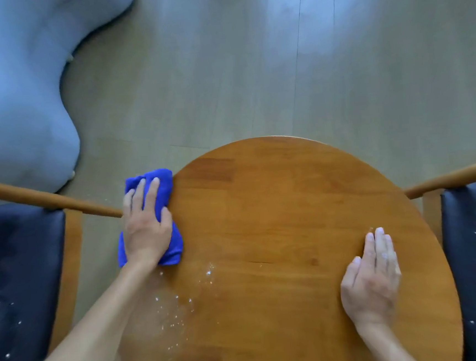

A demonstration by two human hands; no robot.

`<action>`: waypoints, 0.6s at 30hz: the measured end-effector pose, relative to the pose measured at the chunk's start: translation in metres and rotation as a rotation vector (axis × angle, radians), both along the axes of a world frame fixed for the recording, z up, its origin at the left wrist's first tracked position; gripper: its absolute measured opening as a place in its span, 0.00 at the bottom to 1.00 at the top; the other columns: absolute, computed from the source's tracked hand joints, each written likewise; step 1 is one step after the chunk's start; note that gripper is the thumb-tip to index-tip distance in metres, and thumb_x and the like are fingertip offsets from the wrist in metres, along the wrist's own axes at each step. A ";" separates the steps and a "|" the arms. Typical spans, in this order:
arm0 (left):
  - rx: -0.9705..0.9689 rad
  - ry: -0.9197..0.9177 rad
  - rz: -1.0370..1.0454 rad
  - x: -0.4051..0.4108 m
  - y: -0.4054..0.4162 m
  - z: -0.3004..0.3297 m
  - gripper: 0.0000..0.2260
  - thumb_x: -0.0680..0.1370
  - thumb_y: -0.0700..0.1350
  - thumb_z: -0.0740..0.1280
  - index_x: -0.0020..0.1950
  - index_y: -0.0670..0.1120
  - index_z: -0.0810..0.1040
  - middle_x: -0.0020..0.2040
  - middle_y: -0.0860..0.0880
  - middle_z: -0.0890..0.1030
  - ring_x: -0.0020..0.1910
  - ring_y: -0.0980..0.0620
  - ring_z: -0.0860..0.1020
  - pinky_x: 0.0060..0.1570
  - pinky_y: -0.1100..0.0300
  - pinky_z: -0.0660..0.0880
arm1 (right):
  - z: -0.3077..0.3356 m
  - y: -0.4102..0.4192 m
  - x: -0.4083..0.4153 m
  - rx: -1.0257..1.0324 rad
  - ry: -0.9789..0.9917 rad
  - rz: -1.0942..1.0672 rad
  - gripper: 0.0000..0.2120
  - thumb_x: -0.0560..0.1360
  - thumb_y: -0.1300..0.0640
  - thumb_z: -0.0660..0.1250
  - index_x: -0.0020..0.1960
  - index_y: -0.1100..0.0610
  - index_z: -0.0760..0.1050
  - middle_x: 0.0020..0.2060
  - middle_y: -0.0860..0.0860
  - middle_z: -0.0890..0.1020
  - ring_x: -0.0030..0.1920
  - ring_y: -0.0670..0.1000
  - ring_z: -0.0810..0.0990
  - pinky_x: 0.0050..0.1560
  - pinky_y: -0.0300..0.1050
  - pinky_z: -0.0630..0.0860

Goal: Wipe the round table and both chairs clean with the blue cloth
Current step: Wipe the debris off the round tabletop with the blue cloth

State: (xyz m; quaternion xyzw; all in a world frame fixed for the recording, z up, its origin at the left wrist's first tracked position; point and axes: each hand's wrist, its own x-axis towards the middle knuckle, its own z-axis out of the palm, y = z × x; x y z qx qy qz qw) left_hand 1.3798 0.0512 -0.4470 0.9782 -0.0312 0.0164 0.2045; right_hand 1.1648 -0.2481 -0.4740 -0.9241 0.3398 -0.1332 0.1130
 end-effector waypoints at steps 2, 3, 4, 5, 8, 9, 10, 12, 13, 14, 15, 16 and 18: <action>-0.031 0.007 0.152 -0.006 0.009 -0.003 0.24 0.77 0.38 0.63 0.73 0.43 0.68 0.73 0.41 0.68 0.71 0.38 0.63 0.71 0.46 0.61 | -0.002 0.001 0.000 -0.008 -0.006 -0.009 0.23 0.75 0.64 0.54 0.68 0.71 0.67 0.69 0.65 0.69 0.70 0.65 0.68 0.66 0.64 0.67; -0.027 -0.006 0.195 -0.008 0.002 -0.002 0.23 0.77 0.37 0.63 0.73 0.43 0.68 0.73 0.41 0.68 0.71 0.38 0.63 0.71 0.46 0.60 | -0.002 0.002 -0.001 -0.010 -0.008 -0.006 0.23 0.75 0.64 0.55 0.68 0.71 0.67 0.69 0.65 0.68 0.70 0.65 0.68 0.67 0.64 0.67; -0.013 -0.025 0.221 -0.008 -0.012 -0.002 0.23 0.77 0.38 0.63 0.73 0.43 0.68 0.73 0.41 0.67 0.71 0.38 0.63 0.71 0.46 0.60 | -0.001 0.002 0.000 -0.014 -0.007 0.001 0.23 0.75 0.64 0.55 0.69 0.71 0.66 0.70 0.65 0.68 0.70 0.65 0.67 0.67 0.63 0.66; -0.001 -0.038 0.216 -0.010 -0.031 -0.001 0.23 0.78 0.39 0.62 0.73 0.44 0.67 0.74 0.41 0.66 0.72 0.38 0.62 0.72 0.46 0.59 | -0.001 0.002 0.000 -0.016 -0.002 0.005 0.23 0.75 0.64 0.54 0.69 0.71 0.66 0.70 0.65 0.68 0.70 0.65 0.67 0.68 0.63 0.66; 0.023 -0.018 -0.033 -0.039 -0.120 0.003 0.25 0.78 0.44 0.60 0.76 0.49 0.63 0.77 0.45 0.61 0.75 0.41 0.58 0.73 0.47 0.56 | -0.002 0.001 -0.001 0.002 0.009 0.013 0.24 0.76 0.63 0.54 0.69 0.71 0.66 0.70 0.65 0.67 0.71 0.64 0.65 0.69 0.62 0.64; 0.025 -0.008 -0.163 -0.060 -0.157 0.005 0.25 0.78 0.46 0.60 0.76 0.51 0.62 0.78 0.47 0.59 0.76 0.43 0.57 0.72 0.47 0.57 | -0.003 0.000 -0.002 0.001 0.004 0.013 0.24 0.76 0.63 0.54 0.69 0.71 0.66 0.70 0.65 0.67 0.71 0.64 0.65 0.69 0.62 0.64; 0.025 -0.026 -0.309 -0.086 -0.192 0.006 0.25 0.78 0.48 0.60 0.75 0.54 0.63 0.77 0.49 0.61 0.76 0.44 0.59 0.71 0.47 0.60 | -0.004 -0.002 -0.002 -0.011 -0.002 0.019 0.23 0.76 0.62 0.53 0.69 0.71 0.66 0.70 0.66 0.68 0.71 0.65 0.66 0.69 0.62 0.64; 0.022 -0.061 -0.594 -0.130 -0.235 0.007 0.23 0.75 0.53 0.63 0.70 0.56 0.71 0.73 0.50 0.69 0.73 0.46 0.66 0.67 0.47 0.68 | -0.005 -0.005 -0.005 -0.037 -0.009 0.046 0.23 0.77 0.62 0.53 0.68 0.72 0.67 0.69 0.67 0.68 0.69 0.66 0.68 0.67 0.63 0.66; 0.016 -0.042 -0.675 -0.141 -0.236 0.009 0.23 0.73 0.54 0.64 0.69 0.57 0.74 0.71 0.51 0.71 0.71 0.47 0.69 0.66 0.48 0.69 | -0.006 -0.006 -0.006 -0.039 -0.014 0.058 0.22 0.77 0.62 0.53 0.68 0.72 0.67 0.69 0.67 0.69 0.69 0.66 0.68 0.67 0.64 0.67; -0.014 -0.029 -0.711 -0.141 -0.225 0.008 0.23 0.72 0.53 0.65 0.68 0.57 0.74 0.71 0.51 0.72 0.71 0.47 0.69 0.65 0.49 0.70 | -0.005 -0.007 -0.006 -0.033 -0.020 0.061 0.22 0.77 0.62 0.53 0.68 0.72 0.67 0.69 0.67 0.69 0.69 0.66 0.68 0.67 0.63 0.66; -0.035 -0.061 -0.718 -0.134 -0.203 0.005 0.23 0.73 0.50 0.65 0.69 0.55 0.74 0.71 0.50 0.72 0.71 0.46 0.69 0.65 0.48 0.70 | -0.005 -0.006 -0.006 -0.019 -0.023 0.053 0.23 0.76 0.62 0.53 0.68 0.72 0.67 0.69 0.67 0.68 0.69 0.66 0.68 0.68 0.63 0.65; -0.049 -0.098 -0.684 -0.122 -0.174 0.004 0.24 0.73 0.47 0.66 0.69 0.53 0.74 0.71 0.48 0.72 0.71 0.44 0.69 0.65 0.47 0.70 | -0.004 -0.006 -0.005 0.000 -0.021 0.042 0.23 0.76 0.62 0.53 0.68 0.72 0.67 0.69 0.66 0.68 0.70 0.65 0.67 0.68 0.62 0.64; -0.043 -0.121 -0.513 -0.094 -0.103 0.001 0.25 0.71 0.40 0.67 0.68 0.47 0.75 0.70 0.44 0.73 0.69 0.39 0.70 0.66 0.43 0.68 | 0.000 -0.003 -0.004 0.033 -0.014 0.037 0.24 0.77 0.60 0.51 0.69 0.71 0.66 0.71 0.66 0.67 0.72 0.64 0.64 0.70 0.61 0.61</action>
